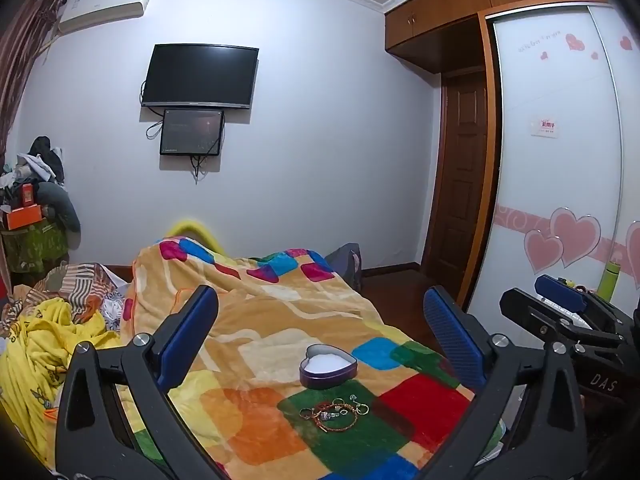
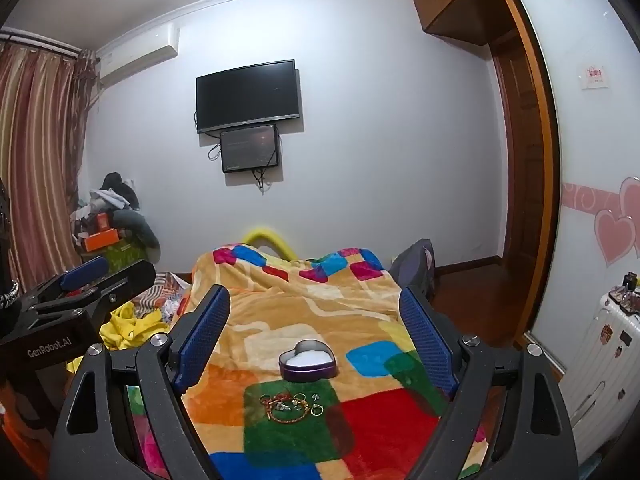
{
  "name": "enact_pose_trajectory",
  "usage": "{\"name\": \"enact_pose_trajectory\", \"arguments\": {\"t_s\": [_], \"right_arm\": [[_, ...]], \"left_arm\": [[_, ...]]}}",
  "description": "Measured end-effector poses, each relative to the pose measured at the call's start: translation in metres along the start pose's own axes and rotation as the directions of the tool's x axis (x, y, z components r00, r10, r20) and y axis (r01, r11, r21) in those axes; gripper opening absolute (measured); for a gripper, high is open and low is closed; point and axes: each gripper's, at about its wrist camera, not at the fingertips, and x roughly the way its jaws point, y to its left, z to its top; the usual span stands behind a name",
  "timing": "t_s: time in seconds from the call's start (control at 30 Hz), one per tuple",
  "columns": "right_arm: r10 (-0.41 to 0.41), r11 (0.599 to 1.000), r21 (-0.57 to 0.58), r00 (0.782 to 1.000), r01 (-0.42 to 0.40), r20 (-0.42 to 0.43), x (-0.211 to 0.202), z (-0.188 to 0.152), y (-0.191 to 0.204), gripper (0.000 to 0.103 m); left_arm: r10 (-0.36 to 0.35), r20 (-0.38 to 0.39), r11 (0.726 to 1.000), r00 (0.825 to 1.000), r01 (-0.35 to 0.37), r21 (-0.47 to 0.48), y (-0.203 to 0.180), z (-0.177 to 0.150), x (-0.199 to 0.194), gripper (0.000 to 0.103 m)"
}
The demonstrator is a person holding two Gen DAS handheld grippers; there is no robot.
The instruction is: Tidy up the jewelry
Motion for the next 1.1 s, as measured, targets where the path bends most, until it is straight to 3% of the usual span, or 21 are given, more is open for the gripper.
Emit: {"name": "enact_pose_trajectory", "arguments": {"t_s": [1.1], "right_arm": [[0.003,1.000,0.020,1.000,-0.003,0.002,-0.0014,-0.0009,-0.0032,0.084]], "left_arm": [[-0.006,-0.018,1.000,1.000,0.006,-0.002,-0.0014,-0.0093,0.0078,0.103]]}}
